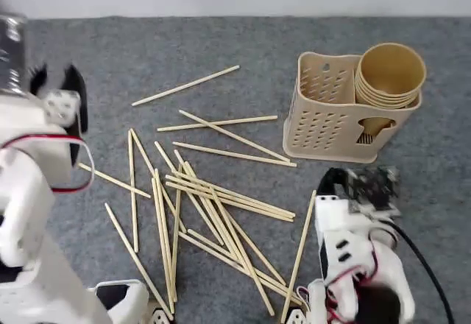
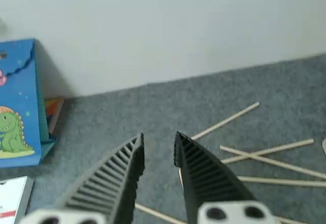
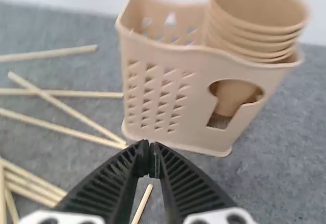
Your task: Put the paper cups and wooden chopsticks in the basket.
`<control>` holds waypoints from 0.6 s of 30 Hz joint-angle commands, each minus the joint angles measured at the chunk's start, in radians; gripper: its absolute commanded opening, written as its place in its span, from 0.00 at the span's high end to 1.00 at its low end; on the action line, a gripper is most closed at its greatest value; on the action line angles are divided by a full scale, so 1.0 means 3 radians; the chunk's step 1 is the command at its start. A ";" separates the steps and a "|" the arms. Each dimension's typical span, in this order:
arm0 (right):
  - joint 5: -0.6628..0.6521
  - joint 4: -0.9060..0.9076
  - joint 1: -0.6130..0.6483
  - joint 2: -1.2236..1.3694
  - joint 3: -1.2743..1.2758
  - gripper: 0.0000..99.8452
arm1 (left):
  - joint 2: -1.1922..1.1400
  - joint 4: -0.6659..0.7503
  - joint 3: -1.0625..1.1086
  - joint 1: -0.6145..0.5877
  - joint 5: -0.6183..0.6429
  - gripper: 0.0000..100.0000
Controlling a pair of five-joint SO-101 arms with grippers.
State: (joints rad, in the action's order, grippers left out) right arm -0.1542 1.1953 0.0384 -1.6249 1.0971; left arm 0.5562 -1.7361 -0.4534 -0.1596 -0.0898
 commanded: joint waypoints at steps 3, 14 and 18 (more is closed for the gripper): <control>-0.0189 -0.0043 0.0381 0.0852 -0.0240 0.99 | 0.0650 -0.0051 0.1066 -0.0031 -0.0061 0.91; -0.0194 -0.0043 0.1189 0.2100 -0.0660 0.99 | 0.1995 0.0532 0.3230 -0.0036 -0.0066 0.91; -0.0194 -0.0038 0.1414 0.2452 -0.0757 0.97 | 0.2399 0.0706 0.3798 -0.0036 -0.0148 0.91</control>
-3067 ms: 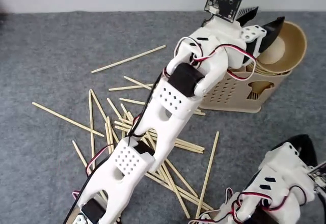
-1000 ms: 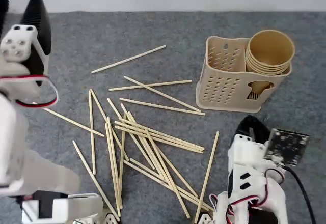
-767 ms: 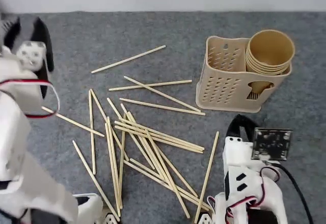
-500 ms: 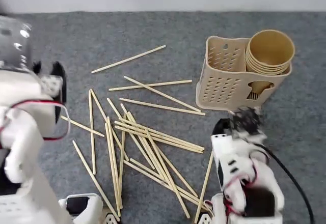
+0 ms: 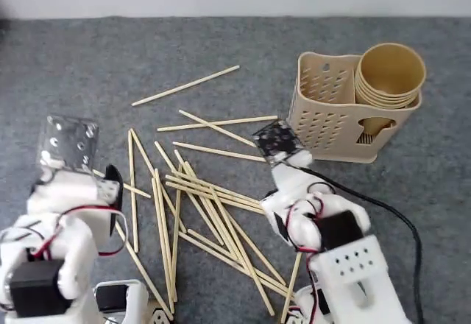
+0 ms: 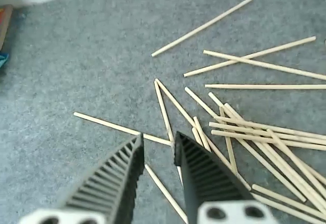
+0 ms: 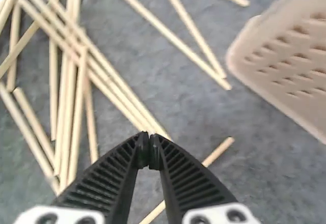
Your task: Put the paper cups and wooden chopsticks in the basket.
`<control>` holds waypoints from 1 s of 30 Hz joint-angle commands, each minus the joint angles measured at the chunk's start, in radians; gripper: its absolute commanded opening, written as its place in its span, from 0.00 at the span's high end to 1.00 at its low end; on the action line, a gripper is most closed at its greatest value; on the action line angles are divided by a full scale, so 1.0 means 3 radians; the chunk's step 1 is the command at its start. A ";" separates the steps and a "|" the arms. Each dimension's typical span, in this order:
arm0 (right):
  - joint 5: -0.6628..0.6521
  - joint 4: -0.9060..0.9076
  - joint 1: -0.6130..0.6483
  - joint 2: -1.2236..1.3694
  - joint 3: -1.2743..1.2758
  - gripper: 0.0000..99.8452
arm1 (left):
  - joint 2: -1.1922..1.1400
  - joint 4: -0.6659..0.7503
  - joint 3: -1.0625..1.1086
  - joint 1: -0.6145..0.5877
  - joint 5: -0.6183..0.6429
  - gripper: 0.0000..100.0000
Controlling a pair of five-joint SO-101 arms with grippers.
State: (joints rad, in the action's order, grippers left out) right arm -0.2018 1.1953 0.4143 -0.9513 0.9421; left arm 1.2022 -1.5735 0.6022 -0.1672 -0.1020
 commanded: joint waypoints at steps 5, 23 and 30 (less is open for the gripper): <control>-0.0015 0.0003 0.0529 0.0606 -0.0281 0.82 | 0.0435 0.0251 0.0509 -0.0261 -0.0312 0.91; -0.0010 -0.0028 0.1056 0.2775 -0.1882 0.81 | 0.0455 0.1110 0.1767 -0.0644 -0.0522 0.91; -0.0036 -0.0028 0.1066 0.3690 -0.2460 0.81 | 0.0455 0.1294 0.2115 -0.0644 -0.0517 0.91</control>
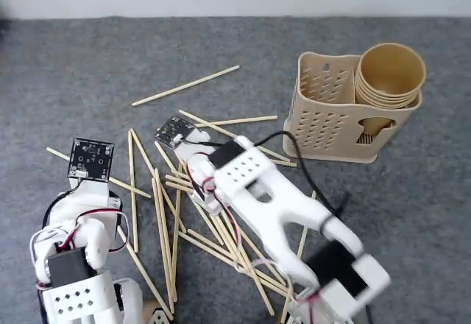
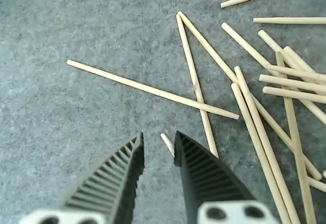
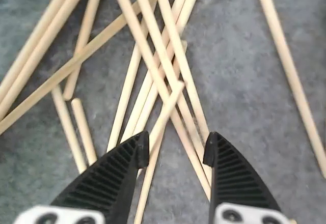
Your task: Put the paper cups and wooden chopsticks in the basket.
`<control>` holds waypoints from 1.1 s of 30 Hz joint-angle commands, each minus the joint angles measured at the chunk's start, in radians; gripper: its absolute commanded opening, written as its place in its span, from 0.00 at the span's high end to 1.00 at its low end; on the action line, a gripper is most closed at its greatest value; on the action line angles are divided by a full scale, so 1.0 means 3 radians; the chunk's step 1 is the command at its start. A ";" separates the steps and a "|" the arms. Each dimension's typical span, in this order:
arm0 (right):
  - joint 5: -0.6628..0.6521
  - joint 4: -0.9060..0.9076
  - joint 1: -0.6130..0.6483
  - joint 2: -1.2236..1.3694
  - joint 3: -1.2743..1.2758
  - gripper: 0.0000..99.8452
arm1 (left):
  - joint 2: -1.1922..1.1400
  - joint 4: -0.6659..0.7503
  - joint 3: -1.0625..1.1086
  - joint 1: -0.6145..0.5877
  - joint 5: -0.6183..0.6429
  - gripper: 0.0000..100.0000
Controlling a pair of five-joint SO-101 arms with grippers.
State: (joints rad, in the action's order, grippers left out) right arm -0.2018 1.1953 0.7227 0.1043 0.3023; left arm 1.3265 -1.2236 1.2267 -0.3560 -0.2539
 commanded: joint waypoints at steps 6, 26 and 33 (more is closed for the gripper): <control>-0.0036 -0.0043 0.0105 0.0591 -0.0629 0.81 | 0.0041 0.0276 0.0248 -0.0015 -0.0005 0.91; -0.0199 -0.0059 -0.0376 0.0478 -0.0665 0.99 | 0.0041 0.0389 0.0483 -0.0041 0.0148 0.91; -0.0245 0.0125 -0.0473 -0.0207 -0.0665 0.99 | 0.0046 0.0588 0.0555 -0.0368 0.0148 0.91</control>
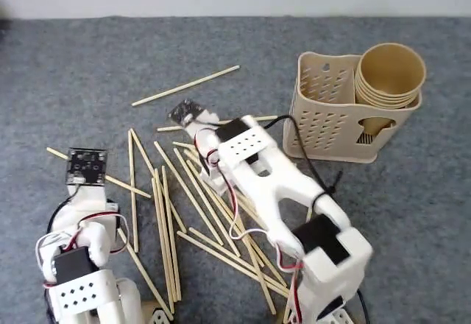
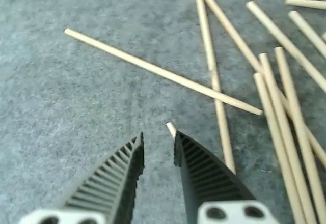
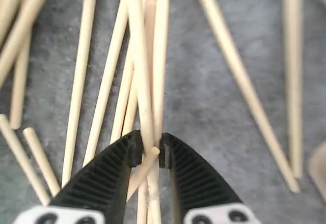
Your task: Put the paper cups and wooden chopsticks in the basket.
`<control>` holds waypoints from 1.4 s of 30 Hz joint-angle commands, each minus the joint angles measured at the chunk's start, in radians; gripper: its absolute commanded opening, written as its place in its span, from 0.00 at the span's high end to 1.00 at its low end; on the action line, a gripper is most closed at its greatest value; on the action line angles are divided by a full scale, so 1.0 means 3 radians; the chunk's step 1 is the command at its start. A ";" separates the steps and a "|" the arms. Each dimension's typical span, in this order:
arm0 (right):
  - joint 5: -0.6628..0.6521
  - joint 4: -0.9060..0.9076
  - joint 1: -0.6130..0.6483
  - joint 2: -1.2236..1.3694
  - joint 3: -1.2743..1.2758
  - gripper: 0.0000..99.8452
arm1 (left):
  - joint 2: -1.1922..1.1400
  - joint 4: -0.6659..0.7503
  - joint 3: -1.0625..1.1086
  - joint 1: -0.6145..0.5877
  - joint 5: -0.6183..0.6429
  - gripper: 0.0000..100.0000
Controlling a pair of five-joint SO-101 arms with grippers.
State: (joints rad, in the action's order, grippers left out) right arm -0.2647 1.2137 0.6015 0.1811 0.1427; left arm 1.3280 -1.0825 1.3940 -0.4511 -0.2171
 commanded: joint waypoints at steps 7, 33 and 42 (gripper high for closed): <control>-0.0036 0.0033 -0.0095 -0.1158 -0.0138 0.99 | 0.0041 0.0128 0.0013 -0.0046 0.0026 0.91; -0.0010 0.0003 -0.0662 -0.1450 -0.1851 0.99 | 0.0041 0.0128 0.0049 -0.0041 0.0026 0.91; -0.0010 -0.0514 -0.1046 -0.1450 -0.1954 0.99 | 0.0041 0.0128 0.0049 -0.0041 0.0026 0.91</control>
State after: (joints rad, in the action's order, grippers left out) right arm -0.2662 1.1278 0.3299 -0.2087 -0.3867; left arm 1.3280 -1.0687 1.4200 -0.4572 -0.2171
